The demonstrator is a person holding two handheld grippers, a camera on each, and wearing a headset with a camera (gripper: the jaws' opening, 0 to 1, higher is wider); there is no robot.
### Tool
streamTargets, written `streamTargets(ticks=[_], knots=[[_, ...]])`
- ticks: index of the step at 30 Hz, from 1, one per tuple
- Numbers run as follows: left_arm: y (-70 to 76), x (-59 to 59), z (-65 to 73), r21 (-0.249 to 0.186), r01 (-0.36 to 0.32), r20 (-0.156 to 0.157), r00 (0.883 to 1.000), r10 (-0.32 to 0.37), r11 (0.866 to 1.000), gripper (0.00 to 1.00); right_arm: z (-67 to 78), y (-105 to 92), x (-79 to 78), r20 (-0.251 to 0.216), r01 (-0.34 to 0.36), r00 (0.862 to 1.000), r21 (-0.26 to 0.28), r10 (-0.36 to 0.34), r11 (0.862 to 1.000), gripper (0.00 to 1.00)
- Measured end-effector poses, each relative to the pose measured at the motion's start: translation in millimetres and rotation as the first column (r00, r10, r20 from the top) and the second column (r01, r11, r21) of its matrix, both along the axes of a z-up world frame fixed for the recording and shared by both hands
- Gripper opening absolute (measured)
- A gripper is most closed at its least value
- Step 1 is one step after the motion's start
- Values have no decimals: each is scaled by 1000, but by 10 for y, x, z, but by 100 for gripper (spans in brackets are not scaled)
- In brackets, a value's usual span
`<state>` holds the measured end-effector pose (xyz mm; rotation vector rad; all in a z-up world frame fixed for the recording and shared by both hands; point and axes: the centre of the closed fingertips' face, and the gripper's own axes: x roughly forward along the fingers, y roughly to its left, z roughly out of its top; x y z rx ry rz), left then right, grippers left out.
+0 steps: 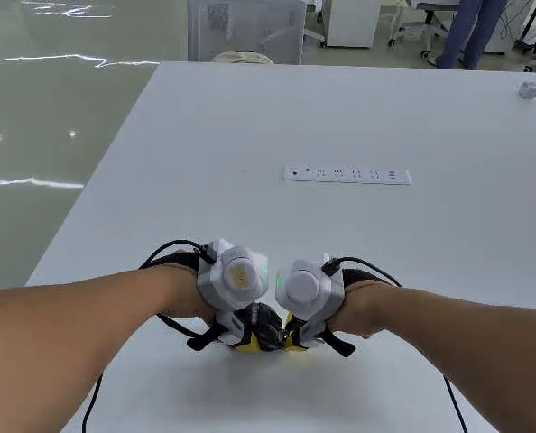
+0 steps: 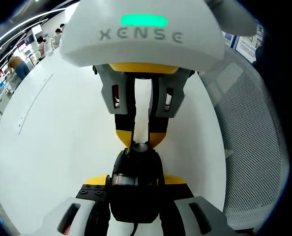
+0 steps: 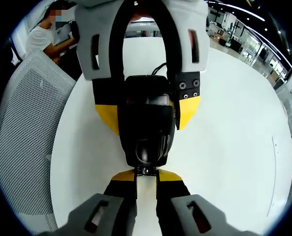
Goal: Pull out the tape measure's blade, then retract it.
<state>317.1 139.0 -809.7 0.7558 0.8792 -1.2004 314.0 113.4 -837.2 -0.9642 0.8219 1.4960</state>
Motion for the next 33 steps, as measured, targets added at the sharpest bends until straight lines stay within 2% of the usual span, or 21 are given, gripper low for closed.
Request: streamTargets(ticks=[14, 33], knots=[[5, 6, -3, 4, -10, -7, 1000, 10, 1000, 35, 3, -180, 33, -15, 23, 1000, -22, -23, 1000, 13], [8, 1, -1, 5, -14, -5, 1000, 14, 1000, 35, 7, -285, 38, -10, 26, 1000, -40, -27, 999, 13]])
